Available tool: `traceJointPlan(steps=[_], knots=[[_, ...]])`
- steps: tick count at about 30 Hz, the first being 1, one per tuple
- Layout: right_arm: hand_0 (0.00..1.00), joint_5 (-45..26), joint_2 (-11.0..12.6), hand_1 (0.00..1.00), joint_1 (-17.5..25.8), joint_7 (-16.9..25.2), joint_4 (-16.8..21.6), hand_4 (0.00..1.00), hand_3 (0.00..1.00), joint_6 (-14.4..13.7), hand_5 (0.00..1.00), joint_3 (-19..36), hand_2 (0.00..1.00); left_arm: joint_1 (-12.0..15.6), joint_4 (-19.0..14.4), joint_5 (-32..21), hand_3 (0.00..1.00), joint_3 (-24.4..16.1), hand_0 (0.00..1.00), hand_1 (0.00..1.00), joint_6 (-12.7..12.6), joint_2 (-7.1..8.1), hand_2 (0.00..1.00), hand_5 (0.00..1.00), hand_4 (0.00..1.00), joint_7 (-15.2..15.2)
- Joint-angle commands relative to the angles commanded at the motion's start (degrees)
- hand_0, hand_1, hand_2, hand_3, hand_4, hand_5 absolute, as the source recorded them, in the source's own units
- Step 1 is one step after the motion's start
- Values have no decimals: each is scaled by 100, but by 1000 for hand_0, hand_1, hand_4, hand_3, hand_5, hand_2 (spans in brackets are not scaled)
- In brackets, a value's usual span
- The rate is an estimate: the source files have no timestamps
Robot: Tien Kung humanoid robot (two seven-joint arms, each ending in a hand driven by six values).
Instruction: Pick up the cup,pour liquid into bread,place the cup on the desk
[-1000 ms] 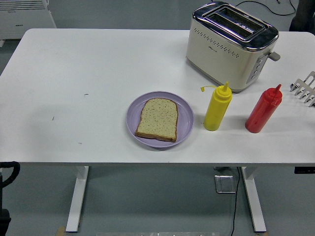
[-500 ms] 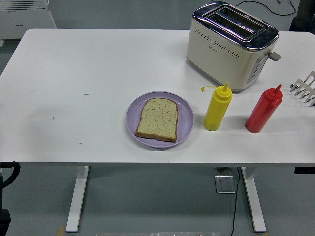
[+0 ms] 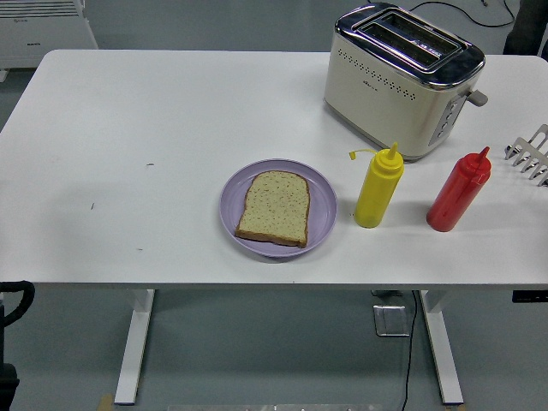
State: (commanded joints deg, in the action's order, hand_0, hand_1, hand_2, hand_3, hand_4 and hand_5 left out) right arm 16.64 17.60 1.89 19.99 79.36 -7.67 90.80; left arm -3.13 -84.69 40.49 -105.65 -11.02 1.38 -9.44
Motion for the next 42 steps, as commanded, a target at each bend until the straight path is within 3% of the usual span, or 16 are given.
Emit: traceJointPlan(steps=[42], knots=[[763,-28,-10,714,46,-19,16,555,716,-3,559,-27,710,24,-1,2,651,17,750,754,-2,0,762,998,595,2]])
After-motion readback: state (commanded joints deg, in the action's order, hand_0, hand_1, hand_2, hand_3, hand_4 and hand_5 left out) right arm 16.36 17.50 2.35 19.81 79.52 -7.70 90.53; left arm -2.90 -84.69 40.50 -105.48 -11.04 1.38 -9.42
